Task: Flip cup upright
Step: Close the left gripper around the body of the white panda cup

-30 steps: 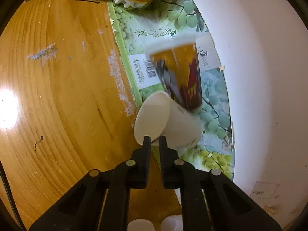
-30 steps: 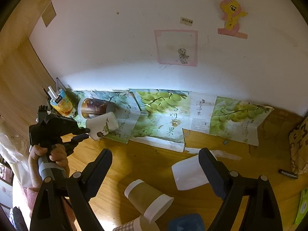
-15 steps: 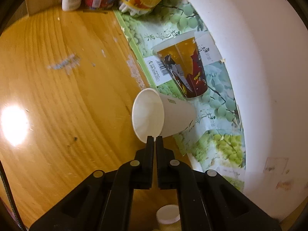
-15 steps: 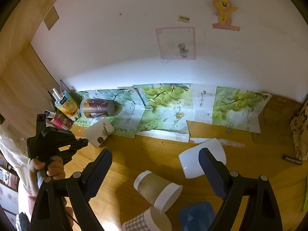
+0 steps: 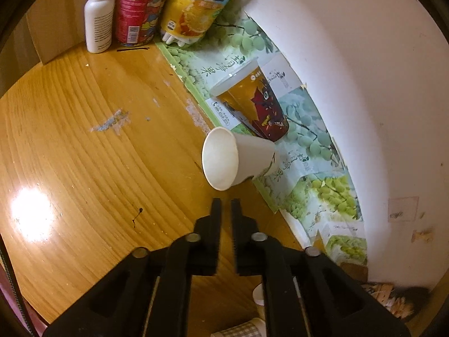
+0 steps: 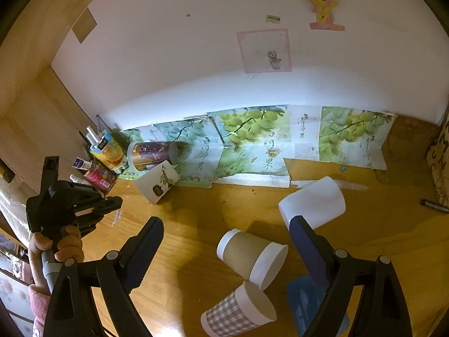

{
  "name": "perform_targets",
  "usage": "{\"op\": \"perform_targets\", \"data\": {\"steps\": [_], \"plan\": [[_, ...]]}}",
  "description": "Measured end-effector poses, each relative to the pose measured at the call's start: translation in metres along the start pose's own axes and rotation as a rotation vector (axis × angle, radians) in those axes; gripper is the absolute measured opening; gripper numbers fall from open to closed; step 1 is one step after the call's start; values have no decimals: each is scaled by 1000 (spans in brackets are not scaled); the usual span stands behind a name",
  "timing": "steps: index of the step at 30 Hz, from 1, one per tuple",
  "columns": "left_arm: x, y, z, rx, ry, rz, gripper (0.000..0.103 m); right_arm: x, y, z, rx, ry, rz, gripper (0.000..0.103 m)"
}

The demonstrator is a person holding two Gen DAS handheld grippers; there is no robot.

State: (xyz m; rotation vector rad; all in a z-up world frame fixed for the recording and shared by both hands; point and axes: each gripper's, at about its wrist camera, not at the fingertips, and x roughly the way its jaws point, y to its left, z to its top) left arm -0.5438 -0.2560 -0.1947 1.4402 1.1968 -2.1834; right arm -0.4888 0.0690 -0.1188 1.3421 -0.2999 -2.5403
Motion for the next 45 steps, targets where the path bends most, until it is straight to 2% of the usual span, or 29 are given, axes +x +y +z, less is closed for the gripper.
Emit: {"op": "perform_targets", "data": {"steps": [3, 6, 7, 9, 12, 19, 24, 34, 45], "plan": [[3, 0, -1, -28, 20, -28, 16, -1, 2, -4, 7, 3, -4, 92], [6, 0, -1, -53, 32, -14, 22, 0, 2, -7, 22, 17, 4, 92], [8, -1, -1, -57, 44, -14, 35, -1, 2, -7, 24, 21, 5, 92], [10, -3, -1, -70, 44, -11, 54, -1, 2, -7, 22, 22, 3, 92], [14, -7, -1, -92, 45, -3, 58, -1, 2, -7, 18, 25, -6, 92], [31, -13, 4, -182, 80, -55, 78, 2, -4, -3, -3, 41, -35, 92], [46, -10, 8, -280, 109, -80, 82, 4, -9, 0, -23, 49, -58, 92], [71, -10, 17, -344, 143, -89, 84, 9, -23, 3, -24, 73, -96, 92], [83, -3, 24, -363, 156, -89, 84, 14, -27, 4, -27, 92, -122, 92]]}}
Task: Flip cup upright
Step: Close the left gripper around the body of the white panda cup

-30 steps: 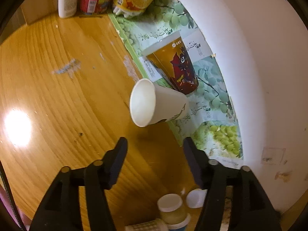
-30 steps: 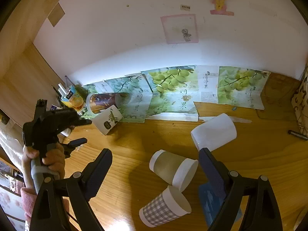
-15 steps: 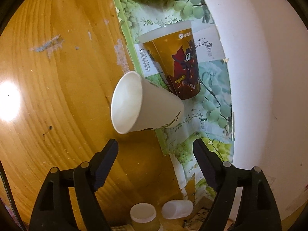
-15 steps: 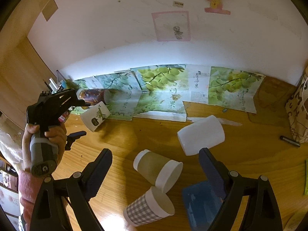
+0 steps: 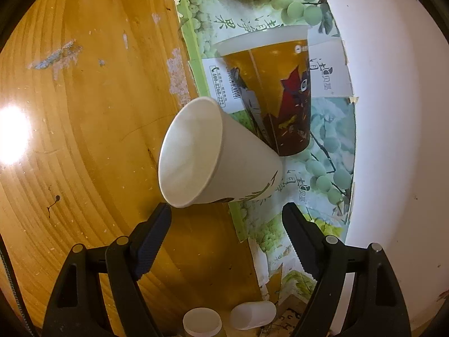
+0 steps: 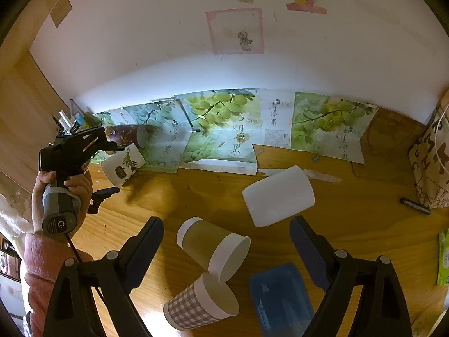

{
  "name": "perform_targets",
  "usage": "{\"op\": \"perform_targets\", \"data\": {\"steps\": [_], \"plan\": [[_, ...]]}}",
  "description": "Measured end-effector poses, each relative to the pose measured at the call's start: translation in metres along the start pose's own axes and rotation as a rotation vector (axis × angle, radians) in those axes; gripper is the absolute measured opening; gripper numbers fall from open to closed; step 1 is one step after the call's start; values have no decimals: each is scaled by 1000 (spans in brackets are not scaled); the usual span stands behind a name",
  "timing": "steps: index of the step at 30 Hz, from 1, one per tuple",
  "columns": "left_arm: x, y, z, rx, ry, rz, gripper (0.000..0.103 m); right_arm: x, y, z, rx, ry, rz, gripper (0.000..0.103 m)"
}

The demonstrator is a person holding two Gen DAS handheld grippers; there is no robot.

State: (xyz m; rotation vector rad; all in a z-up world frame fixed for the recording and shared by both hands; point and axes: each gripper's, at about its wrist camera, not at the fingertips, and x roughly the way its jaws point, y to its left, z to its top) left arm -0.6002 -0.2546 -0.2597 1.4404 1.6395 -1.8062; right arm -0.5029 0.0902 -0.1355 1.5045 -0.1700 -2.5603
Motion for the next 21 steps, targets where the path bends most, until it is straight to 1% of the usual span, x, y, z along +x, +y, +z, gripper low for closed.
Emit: {"op": "perform_targets", "data": {"steps": [4, 9, 13, 16, 21], "plan": [[-3, -1, 4, 0, -11, 3, 84, 1, 2, 1, -9, 1, -1, 92], [-8, 4, 13, -33, -26, 4, 84, 2, 4, -1, -12, 4, -4, 92], [-11, 7, 20, -49, -39, 19, 84, 6, 3, -1, 8, 21, 8, 92], [-11, 10, 25, -64, -34, 14, 84, 8, 5, -2, 10, 28, 14, 92], [-14, 10, 30, -53, -49, 6, 84, 11, 8, -2, -1, 29, 12, 92]]}}
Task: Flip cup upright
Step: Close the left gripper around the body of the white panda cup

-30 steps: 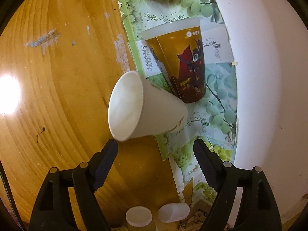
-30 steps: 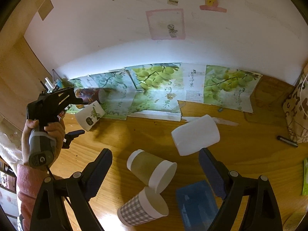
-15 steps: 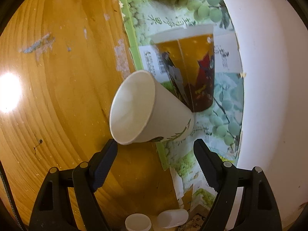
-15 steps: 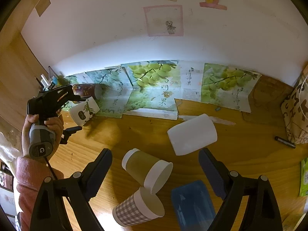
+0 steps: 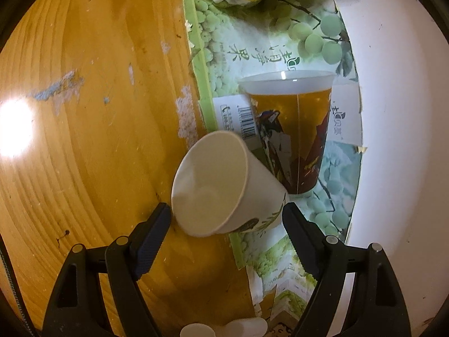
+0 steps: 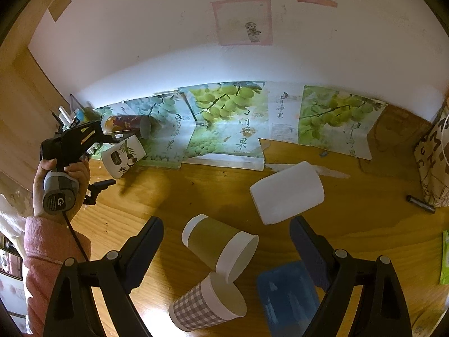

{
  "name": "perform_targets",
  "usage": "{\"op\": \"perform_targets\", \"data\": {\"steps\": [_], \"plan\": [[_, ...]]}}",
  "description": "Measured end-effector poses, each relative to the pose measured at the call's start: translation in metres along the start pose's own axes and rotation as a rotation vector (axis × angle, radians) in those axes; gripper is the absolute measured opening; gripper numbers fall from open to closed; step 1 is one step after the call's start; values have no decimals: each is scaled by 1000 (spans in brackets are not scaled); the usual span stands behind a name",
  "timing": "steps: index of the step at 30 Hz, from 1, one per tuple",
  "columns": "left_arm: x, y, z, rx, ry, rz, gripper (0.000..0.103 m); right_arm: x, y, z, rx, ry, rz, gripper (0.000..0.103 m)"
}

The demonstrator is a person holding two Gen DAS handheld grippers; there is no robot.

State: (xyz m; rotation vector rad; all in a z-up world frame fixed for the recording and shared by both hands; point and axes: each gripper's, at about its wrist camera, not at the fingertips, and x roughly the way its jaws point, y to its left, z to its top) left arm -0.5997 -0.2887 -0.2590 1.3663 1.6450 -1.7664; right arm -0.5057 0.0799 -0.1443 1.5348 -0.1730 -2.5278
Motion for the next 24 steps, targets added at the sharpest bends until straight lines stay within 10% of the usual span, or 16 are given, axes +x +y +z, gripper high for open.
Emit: {"op": "perform_targets", "data": {"steps": [8, 24], "plan": [[-6, 1, -2, 29, -40, -33, 82, 3, -1, 0, 6, 9, -4, 92], [-27, 6, -10, 101, -4, -171, 6, 1, 2, 1, 10, 15, 1, 92]]}}
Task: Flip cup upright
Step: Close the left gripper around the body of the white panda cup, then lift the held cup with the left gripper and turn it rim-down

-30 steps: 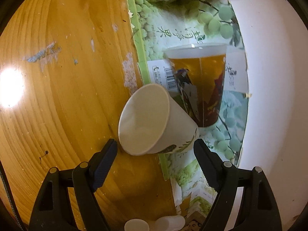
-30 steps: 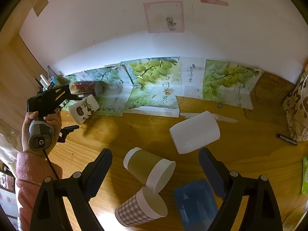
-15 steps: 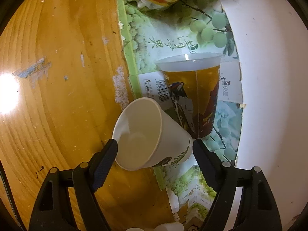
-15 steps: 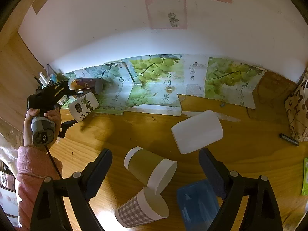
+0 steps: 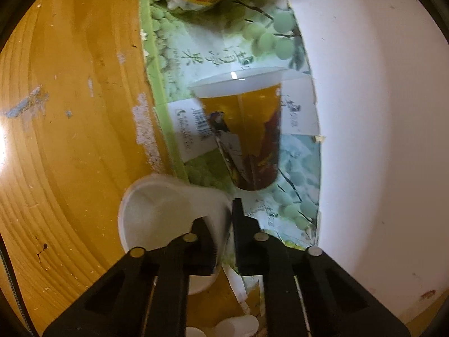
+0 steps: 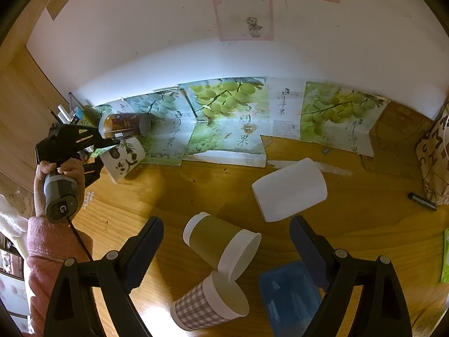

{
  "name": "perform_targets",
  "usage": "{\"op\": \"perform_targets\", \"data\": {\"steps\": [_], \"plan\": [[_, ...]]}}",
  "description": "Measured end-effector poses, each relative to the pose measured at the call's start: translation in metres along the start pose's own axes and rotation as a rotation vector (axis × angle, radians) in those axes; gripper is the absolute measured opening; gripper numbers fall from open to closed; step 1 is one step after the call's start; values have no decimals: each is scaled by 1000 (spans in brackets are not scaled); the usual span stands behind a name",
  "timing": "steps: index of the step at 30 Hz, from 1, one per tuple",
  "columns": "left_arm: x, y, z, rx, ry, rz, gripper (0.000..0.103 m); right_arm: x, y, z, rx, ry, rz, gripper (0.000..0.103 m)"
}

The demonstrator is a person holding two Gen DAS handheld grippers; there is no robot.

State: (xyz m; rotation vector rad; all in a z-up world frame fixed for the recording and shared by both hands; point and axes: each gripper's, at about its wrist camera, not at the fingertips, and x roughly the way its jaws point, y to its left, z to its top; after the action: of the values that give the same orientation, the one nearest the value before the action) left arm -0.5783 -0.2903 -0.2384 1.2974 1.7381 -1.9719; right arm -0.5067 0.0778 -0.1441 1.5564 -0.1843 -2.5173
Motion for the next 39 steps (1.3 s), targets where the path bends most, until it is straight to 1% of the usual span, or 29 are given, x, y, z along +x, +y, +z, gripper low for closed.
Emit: {"op": "perform_targets", "data": {"steps": [4, 7, 10, 12, 13, 16, 17, 19, 21, 22, 23, 24, 25, 26, 28, 34, 39], "plan": [[-13, -2, -4, 67, -2, 34, 4, -5, 3, -2, 5, -12, 1, 92], [-24, -1, -8, 107, 23, 14, 4, -9, 5, -4, 16, -22, 4, 92], [-38, 2, -9, 163, 45, 14, 4, -14, 8, -8, 29, -33, 8, 92], [-31, -23, -15, 183, 63, 32, 4, -19, 9, -11, 44, -44, 9, 92], [-34, -30, -2, 207, 64, 46, 4, -21, 10, -13, 45, -55, 3, 92], [-38, -34, -14, 260, 93, 54, 4, -29, 15, -21, 44, -88, -16, 92], [-32, -43, -10, 269, 101, 54, 4, -31, 16, -24, 46, -95, -17, 92], [-46, -37, -13, 303, 111, 66, 4, -36, 18, -31, 58, -108, -15, 92], [-61, -23, -27, 339, 114, 87, 4, -40, 19, -38, 70, -116, -18, 92], [-67, -24, -29, 359, 119, 94, 4, -42, 19, -42, 74, -120, -19, 92], [-54, -22, -35, 374, 123, 97, 4, -44, 19, -47, 83, -122, -13, 92], [-51, -28, -36, 390, 127, 103, 4, -45, 19, -50, 95, -119, -2, 92], [-55, -30, -39, 418, 134, 112, 4, -48, 18, -55, 117, -114, 22, 92], [-45, -32, -40, 436, 139, 119, 4, -51, 18, -59, 130, -114, 35, 92], [-54, -35, -48, 488, 157, 142, 4, -57, 19, -68, 145, -124, 41, 92], [-65, -45, -78, 640, 219, 192, 4, -78, 27, -94, 124, -178, -23, 92], [-71, -51, -105, 745, 250, 233, 4, -93, 25, -111, 111, -209, -54, 92]]}}
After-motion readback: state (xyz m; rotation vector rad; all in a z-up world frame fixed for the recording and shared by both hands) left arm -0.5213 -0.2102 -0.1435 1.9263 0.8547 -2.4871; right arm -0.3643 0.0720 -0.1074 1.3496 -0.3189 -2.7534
